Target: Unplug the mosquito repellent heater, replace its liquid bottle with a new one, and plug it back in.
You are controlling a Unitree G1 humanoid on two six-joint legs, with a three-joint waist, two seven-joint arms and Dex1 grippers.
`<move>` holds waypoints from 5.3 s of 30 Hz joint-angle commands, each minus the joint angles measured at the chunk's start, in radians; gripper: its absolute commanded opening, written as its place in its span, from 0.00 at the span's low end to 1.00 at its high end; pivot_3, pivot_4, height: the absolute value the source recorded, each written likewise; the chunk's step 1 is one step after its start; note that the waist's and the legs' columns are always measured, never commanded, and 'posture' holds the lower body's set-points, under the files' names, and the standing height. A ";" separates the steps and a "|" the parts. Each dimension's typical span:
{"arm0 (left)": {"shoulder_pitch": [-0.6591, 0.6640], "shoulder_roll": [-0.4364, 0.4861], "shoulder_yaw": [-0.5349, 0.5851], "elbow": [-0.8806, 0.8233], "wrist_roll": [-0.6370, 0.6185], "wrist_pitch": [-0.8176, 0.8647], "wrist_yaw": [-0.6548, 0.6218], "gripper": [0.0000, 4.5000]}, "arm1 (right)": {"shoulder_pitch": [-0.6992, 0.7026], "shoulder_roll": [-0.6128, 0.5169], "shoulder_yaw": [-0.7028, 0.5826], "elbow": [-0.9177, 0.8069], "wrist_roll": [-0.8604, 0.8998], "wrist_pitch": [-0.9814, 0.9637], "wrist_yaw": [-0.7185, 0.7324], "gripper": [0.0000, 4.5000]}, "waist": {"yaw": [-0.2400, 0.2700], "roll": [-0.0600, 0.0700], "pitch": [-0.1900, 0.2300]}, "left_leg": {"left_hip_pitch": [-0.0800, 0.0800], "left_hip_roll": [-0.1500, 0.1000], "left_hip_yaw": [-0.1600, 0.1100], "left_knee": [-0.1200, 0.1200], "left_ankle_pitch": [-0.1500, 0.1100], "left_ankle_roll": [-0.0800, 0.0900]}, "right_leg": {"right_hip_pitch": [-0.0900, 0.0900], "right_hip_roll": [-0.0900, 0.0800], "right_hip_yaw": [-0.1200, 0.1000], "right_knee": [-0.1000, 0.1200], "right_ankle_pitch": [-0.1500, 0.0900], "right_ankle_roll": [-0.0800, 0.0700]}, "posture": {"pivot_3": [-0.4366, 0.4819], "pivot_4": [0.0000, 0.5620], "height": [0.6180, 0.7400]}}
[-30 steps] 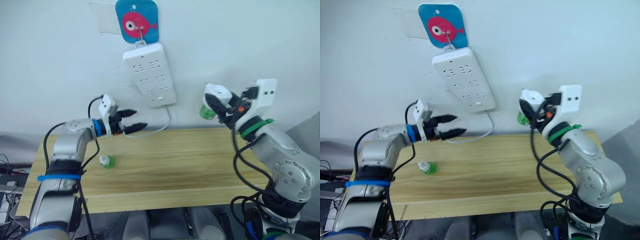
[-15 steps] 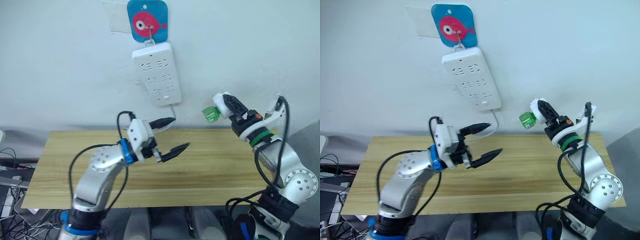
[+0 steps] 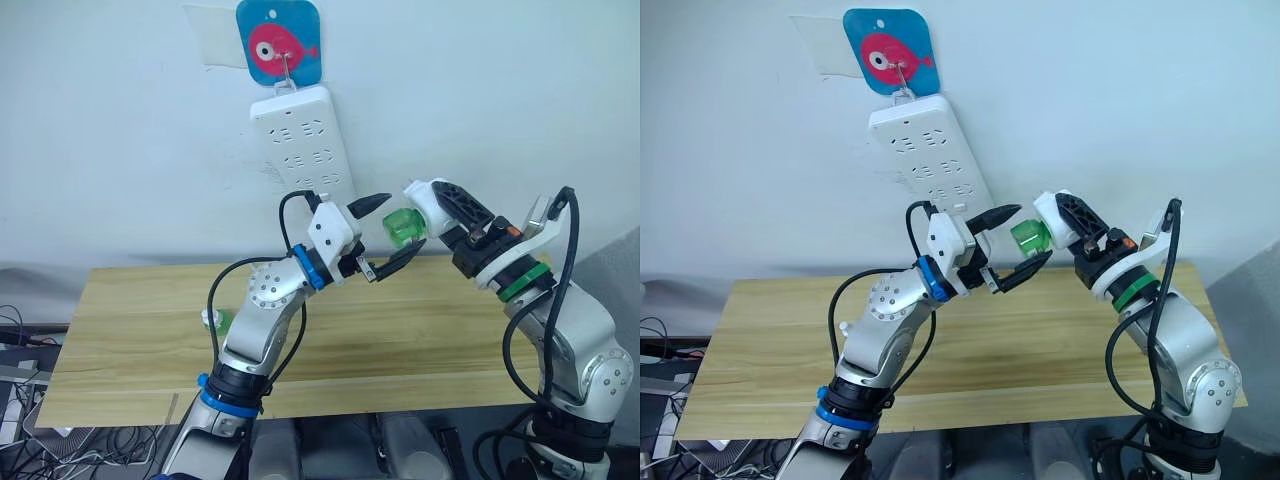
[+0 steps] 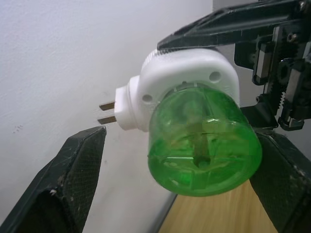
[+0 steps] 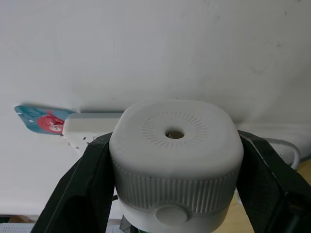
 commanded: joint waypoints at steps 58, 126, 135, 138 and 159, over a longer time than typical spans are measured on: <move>-0.032 0.164 -0.040 0.011 -0.027 -0.314 -0.303 0.51 | -0.587 -0.820 0.426 0.933 0.026 0.949 1.096 0.91 | 0.028 0.003 0.002 | -0.006 0.001 0.002 0.004 -0.008 0.014 | 0.002 -0.001 -0.002 -0.013 0.000 -0.001 | 0.33 0.46 1.00; -0.204 0.207 -0.051 0.336 0.596 -1.065 0.157 1.00 | -0.572 -0.842 0.308 0.995 -0.009 0.988 1.102 0.66 | 0.060 0.005 0.002 | -0.016 0.001 0.012 0.022 -0.009 0.017 | -0.005 -0.004 -0.003 0.002 -0.001 0.002 | 0.33 0.43 1.00; -0.234 0.215 -0.082 0.336 0.581 -1.062 0.182 0.91 | -0.550 -0.851 0.320 0.979 0.025 0.965 1.083 0.66 | 0.052 0.005 0.002 | -0.016 0.001 0.012 0.021 -0.009 0.017 | -0.005 -0.004 -0.003 0.002 -0.001 0.002 | 0.32 0.45 1.00; -0.229 0.225 -0.099 0.331 0.563 -1.062 0.172 0.73 | -0.550 -0.850 0.320 0.978 0.026 0.964 1.085 0.66 | 0.051 0.005 0.002 | -0.016 0.001 0.012 0.022 -0.009 0.017 | -0.005 -0.004 -0.003 0.002 -0.001 0.002 | 0.32 0.45 1.00; -0.249 0.277 0.010 0.110 -1.320 0.716 0.354 0.49 | -0.542 -0.882 0.323 0.907 -0.026 0.993 1.144 0.66 | 0.035 0.005 0.002 | -0.017 0.002 0.000 0.026 -0.010 0.020 | -0.002 -0.004 -0.007 0.002 -0.002 0.002 | 0.31 0.46 1.00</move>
